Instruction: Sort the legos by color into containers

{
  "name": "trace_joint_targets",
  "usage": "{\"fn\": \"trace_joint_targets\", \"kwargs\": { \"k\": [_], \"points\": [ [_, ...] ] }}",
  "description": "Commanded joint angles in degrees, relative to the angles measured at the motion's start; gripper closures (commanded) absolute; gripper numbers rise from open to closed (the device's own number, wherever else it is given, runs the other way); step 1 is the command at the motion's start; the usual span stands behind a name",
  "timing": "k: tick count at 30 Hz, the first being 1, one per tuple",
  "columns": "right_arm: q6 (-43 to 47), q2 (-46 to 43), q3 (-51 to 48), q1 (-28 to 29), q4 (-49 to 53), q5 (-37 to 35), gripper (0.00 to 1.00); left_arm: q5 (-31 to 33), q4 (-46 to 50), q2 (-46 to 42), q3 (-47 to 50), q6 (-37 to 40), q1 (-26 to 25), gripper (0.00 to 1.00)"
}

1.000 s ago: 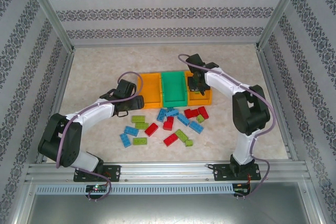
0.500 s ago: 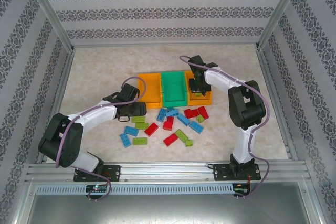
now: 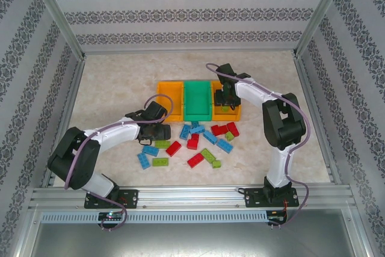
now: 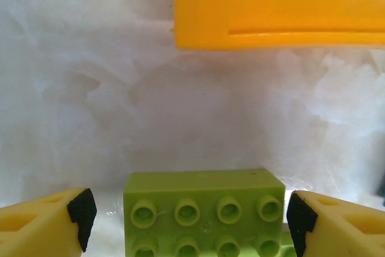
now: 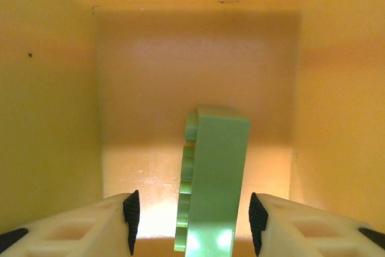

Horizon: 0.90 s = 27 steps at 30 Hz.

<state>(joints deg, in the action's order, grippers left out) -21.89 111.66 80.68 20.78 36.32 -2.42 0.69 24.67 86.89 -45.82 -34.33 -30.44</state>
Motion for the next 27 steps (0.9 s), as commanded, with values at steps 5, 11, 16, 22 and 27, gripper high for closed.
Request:
{"fn": "trace_joint_targets", "kwargs": {
  "k": [5, 11, 16, 22, 27],
  "points": [
    [-0.55, -7.03, -3.58, 1.02, -1.43, 0.76, 0.36, 2.33, 2.37, 1.69, -0.03, -1.32, -1.22, 0.17],
    [-0.46, -11.16, -5.69, 1.46, -2.65, 1.47, 0.32, 1.77, 1.32, 3.09, -0.34, -1.36, -1.57, 0.18],
    [-0.01, -10.99, -5.54, 1.40, -2.87, 2.40, 0.31, 1.92, 0.67, 4.67, -0.58, -1.65, -1.79, 0.22],
    [0.05, -7.35, -3.86, 1.04, -2.82, 2.15, 0.31, 2.37, -0.22, 4.95, -0.49, -2.08, -1.86, 0.27],
    [-0.05, -4.57, -1.53, 0.88, -2.74, 1.87, 0.31, 2.78, -0.67, 5.49, -0.79, -2.32, -1.78, 0.33]
  ]
}}
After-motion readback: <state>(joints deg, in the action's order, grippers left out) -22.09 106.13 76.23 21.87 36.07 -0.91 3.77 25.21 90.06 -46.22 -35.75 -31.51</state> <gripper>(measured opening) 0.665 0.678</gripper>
